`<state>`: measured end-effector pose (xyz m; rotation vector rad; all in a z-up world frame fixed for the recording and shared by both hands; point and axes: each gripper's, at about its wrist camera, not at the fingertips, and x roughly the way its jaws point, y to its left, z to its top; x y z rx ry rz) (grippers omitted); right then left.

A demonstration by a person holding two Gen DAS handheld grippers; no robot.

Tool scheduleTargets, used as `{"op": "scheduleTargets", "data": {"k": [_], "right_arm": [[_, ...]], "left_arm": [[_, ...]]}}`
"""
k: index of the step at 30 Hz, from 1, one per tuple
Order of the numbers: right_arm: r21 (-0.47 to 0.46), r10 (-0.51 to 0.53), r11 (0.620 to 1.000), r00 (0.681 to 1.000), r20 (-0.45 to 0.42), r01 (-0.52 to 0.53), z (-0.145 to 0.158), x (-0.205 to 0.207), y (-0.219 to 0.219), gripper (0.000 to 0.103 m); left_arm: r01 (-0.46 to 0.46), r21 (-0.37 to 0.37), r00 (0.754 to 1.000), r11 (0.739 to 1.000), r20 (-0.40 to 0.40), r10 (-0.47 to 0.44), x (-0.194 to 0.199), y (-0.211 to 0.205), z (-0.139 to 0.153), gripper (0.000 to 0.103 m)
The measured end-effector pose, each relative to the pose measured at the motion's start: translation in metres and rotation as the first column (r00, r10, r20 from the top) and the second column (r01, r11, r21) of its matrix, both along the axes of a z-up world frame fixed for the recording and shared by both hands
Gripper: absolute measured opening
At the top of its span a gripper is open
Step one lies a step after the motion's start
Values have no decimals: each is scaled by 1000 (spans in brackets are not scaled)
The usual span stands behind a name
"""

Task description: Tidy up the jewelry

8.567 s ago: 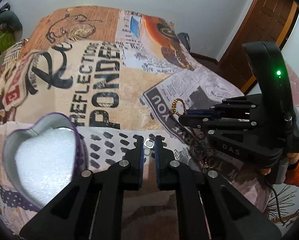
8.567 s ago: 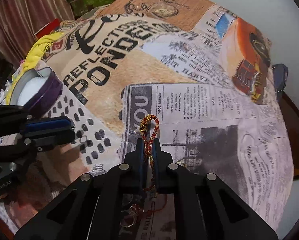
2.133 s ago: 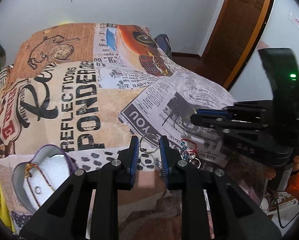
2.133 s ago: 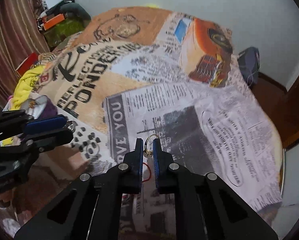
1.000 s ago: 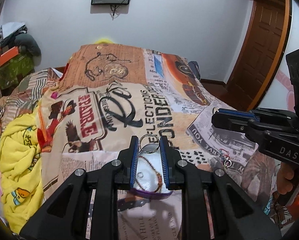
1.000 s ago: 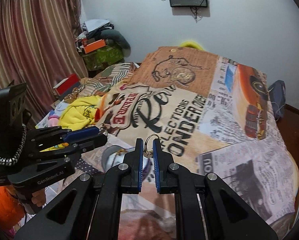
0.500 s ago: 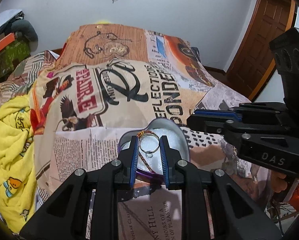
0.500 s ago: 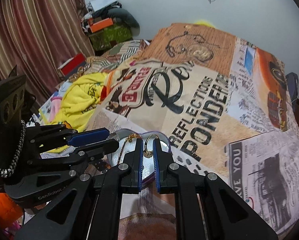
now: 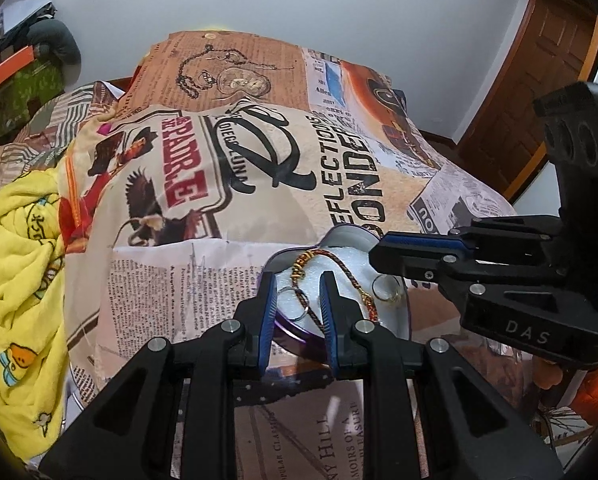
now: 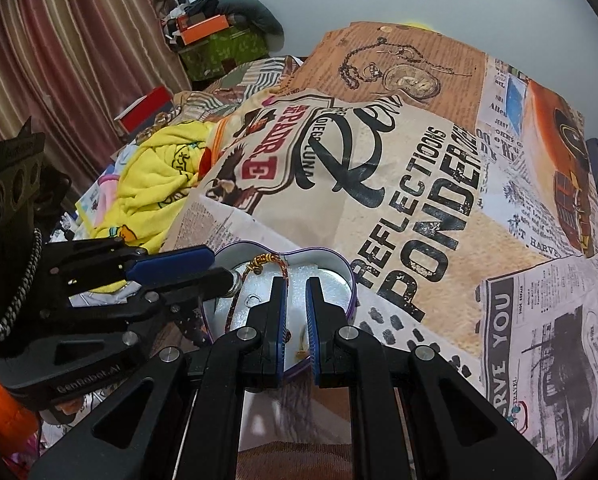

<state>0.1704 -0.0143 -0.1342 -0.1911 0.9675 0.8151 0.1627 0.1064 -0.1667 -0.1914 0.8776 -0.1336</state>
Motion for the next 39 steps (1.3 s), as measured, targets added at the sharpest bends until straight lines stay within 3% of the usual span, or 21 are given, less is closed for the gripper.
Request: {"op": "scheduleTargets", "data": {"k": [8,14,16,20,23,39], "right_arm": [[-31,10,999,999,34,-9,1,-6,1,9],[-61,-17,998,996,86,22,7,-14,-6,33],[-60,-29,998,995,100,35,10,-16,-11,35],[-57,-56,996,992,117,63,16,-19,-23,38],[-54,-76,995,988,133,83,20,-23,-34,43],[-26,-187,980,966,180,195,35,-32,-105,44]], "left_arm": [[-22,23,1000,999,15,22,-6,4,9,26],[-37,33,999,999,17,36,-12,4,12,34],[-38,38,999,999,13,37,-14,3,13,35],[-44,48,999,998,14,43,-18,-2,15,49],[-39,56,999,998,14,38,-21,-8,17,51],[49,85,998,995,25,-52,-15,-70,35,54]]}}
